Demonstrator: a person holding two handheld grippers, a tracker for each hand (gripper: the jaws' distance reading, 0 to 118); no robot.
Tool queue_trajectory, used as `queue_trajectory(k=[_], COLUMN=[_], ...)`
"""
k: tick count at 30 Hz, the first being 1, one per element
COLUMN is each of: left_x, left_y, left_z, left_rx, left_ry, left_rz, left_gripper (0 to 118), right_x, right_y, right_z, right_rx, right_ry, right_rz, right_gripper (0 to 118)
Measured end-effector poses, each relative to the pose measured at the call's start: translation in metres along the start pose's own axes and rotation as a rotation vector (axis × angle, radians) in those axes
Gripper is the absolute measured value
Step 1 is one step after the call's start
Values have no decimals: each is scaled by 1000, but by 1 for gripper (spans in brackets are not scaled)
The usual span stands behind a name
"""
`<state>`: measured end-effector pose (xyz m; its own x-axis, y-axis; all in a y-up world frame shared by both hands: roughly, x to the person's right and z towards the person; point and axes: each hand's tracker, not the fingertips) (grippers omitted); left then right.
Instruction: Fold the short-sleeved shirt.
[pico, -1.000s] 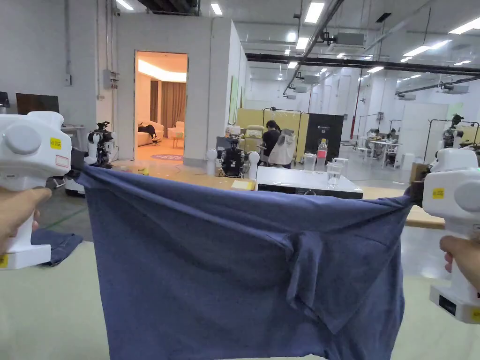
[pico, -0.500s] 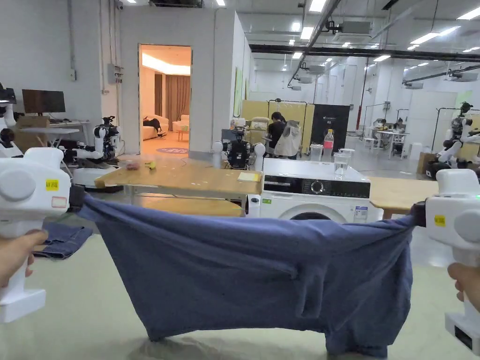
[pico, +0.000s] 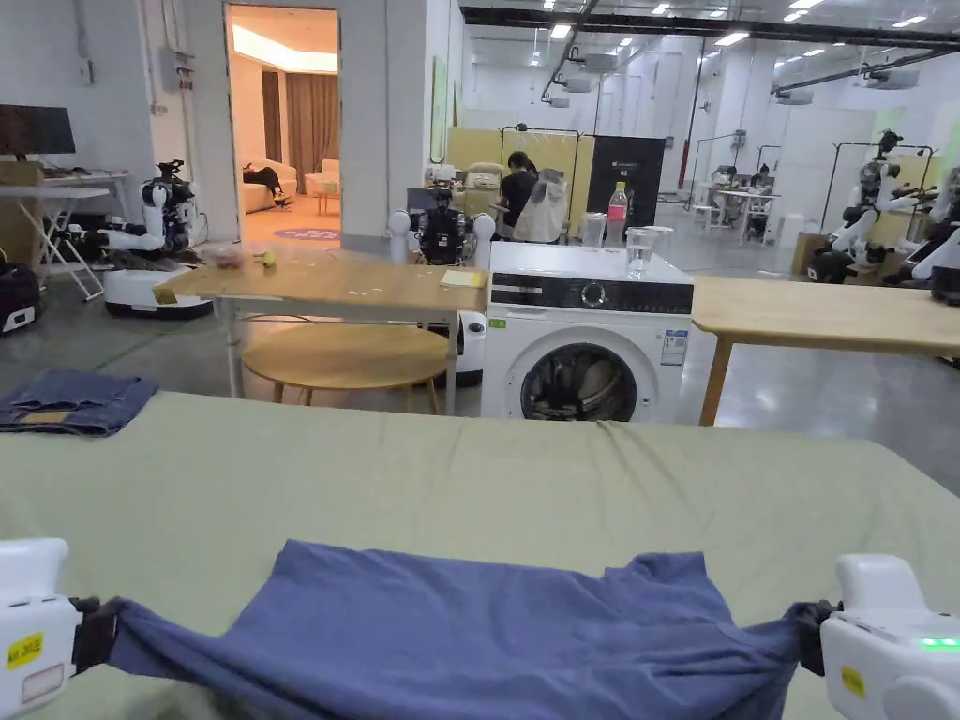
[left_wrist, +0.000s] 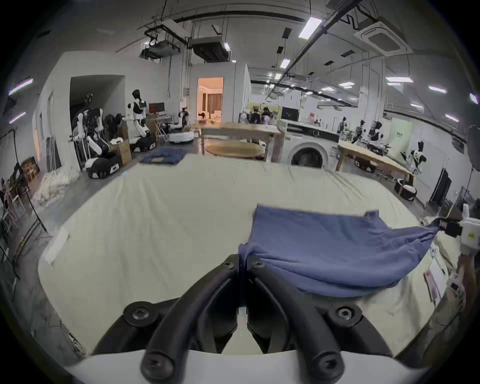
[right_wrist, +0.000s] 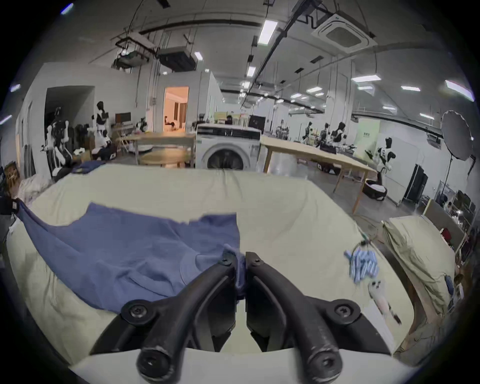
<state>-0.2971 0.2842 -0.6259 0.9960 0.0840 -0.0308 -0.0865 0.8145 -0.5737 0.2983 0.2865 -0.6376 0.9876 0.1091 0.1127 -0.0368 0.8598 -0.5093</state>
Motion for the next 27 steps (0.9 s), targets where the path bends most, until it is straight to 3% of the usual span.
queue_trajectory(k=[4,10,12,13,14,15,18,24,25,27], left_x=[3,0,0,-9,-9,-7,6,57,68,86], left_y=[-47,-85,-87,-89,-88,-86,-76,-56,-55,-52], left_z=[-6,-18,-18,-24,-23,-20,-9,1,4,2], left_rx=[-95,-175,-176,-165,-140,-101,17,153,165,189], left_ry=[1,-3,5,13,19,26,5,-23,-22,-4], left_rz=[2,23,34,41,54,87,93,-66,-92,-124], left_gripper=[0,0,0,12,32,46,47,47,47,42], right_x=[-8,-8,-12,-13,-14,-17,-33,-83,-91,-108], right_y=[-37,-69,-71,-71,-69,-66,-59,-45,-43,-38], right_z=[-4,-18,-15,-13,-11,-9,4,29,32,34], right_rx=[-79,-113,-80,-42,-31,-23,41,179,195,202], right_ry=[-3,-21,-35,-26,-11,-6,-4,58,59,60], right_rz=[26,-29,-24,-25,-38,-57,-85,-76,-69,-66], right_gripper=[1,2,7,23,44,62,65,63,55,17])
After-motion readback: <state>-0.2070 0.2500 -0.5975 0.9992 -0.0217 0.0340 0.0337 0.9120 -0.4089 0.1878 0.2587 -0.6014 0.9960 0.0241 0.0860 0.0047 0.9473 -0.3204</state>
